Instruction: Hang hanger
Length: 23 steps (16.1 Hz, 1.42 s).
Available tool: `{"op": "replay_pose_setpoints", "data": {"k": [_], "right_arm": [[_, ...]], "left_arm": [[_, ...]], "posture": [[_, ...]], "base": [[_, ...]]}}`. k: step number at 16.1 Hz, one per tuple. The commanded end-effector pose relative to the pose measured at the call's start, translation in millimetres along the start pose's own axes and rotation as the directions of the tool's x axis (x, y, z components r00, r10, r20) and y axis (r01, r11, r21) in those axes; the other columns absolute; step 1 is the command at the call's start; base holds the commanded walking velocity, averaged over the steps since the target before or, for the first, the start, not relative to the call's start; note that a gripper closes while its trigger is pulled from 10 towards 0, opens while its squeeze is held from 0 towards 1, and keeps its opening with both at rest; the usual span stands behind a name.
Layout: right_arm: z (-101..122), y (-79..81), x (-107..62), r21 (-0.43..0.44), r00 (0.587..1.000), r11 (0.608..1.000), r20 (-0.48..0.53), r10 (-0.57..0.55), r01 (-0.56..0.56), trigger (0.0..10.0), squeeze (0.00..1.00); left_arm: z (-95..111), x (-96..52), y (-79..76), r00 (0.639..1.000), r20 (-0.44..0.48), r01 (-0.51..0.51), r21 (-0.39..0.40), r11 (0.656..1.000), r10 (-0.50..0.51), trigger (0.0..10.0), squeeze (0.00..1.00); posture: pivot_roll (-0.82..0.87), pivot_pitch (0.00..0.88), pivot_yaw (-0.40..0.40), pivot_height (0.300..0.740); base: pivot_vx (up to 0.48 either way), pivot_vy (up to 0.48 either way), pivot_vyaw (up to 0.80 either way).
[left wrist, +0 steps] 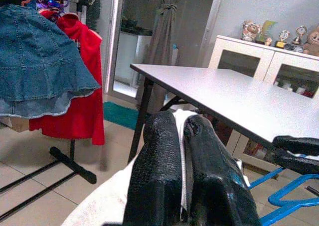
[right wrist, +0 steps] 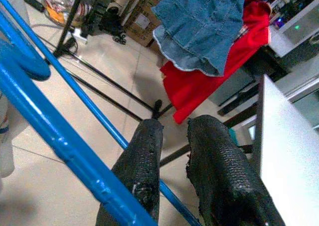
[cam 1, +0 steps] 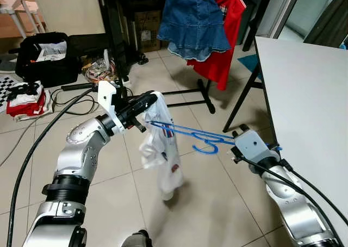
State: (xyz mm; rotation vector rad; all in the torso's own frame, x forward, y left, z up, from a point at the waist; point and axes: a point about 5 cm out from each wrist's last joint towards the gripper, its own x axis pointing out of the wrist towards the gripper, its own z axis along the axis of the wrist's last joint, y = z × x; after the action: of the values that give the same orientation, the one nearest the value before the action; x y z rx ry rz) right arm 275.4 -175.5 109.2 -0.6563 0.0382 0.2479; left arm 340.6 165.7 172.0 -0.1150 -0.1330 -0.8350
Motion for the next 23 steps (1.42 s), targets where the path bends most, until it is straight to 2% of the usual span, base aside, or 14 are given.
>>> {"op": "replay_pose_setpoints", "data": {"k": [1,3,5,8,12,14,17,19,23], "right_arm": [[2.4,0.6,-5.6,-0.032,1.000,0.999,0.025,0.012,-0.012,10.0,0.00],[3.5,3.8,-8.4,-0.042,0.999,0.999,0.036,0.032,-0.030,10.0,0.00],[-1.5,17.3,-10.4,-0.129,0.997,0.989,0.028,0.078,-0.074,10.0,0.00],[-8.6,31.5,-12.7,-0.143,0.992,0.982,0.005,0.123,-0.121,10.0,0.00],[-16.9,27.9,-11.7,-0.153,0.994,0.983,-0.032,0.101,-0.105,10.0,0.00],[-21.4,22.4,-10.7,-0.129,0.996,0.989,-0.056,0.071,-0.078,10.0,0.00],[-24.7,19.5,-12.0,-0.001,0.996,0.999,-0.076,0.044,-0.044,10.0,0.00],[-27.5,21.1,-12.8,0.024,0.995,0.999,-0.084,0.050,-0.048,10.0,0.00],[-32.6,24.2,-18.5,-0.017,0.992,0.996,-0.093,0.083,-0.085,10.0,0.00]], "left_arm": [[1.9,1.7,-2.7,1.000,-0.005,0.024,0.022,0.999,-0.023,10.0,0.00],[2.1,1.8,-2.8,1.000,-0.005,0.025,0.022,0.999,-0.024,10.0,0.00],[1.4,2.7,-3.0,1.000,-0.007,0.028,0.019,0.999,-0.028,10.0,0.00],[0.6,1.8,-3.1,1.000,-0.007,0.023,0.018,1.000,-0.023,10.0,0.00],[-2.4,-3.1,-2.5,1.000,-0.009,0.004,0.008,1.000,-0.004,10.0,0.00],[-8.3,-7.6,-2.5,1.000,-0.019,-0.016,-0.008,1.000,0.016,10.0,0.00],[-19.9,-15.2,-2.7,0.998,-0.042,-0.047,-0.037,0.998,0.046,10.0,0.00],[-22.2,-16.7,-2.0,0.997,-0.044,-0.062,-0.047,0.997,0.060,10.0,0.00],[-21.7,-16.6,-0.3,0.997,-0.039,-0.073,-0.055,0.996,0.071,10.0,0.00]], "posture": [[0.07,0.126,0.021,0.740],[0.07,0.127,0.021,0.740],[0.07,0.126,0.020,0.740],[0.08,0.122,0.016,0.740],[0.08,0.120,0.011,0.740],[0.08,0.120,0.009,0.740],[0.08,0.120,0.008,0.740],[0.08,0.120,0.008,0.740],[0.08,0.120,0.008,0.740]], "base": [[0.000,0.000,0.00],[0.000,0.000,0.00],[0.000,0.000,0.00],[0.000,0.000,0.00],[0.000,0.000,0.00],[0.000,0.000,0.00],[0.000,0.000,0.00],[0.000,0.000,0.00],[0.000,0.000,0.00]]}}
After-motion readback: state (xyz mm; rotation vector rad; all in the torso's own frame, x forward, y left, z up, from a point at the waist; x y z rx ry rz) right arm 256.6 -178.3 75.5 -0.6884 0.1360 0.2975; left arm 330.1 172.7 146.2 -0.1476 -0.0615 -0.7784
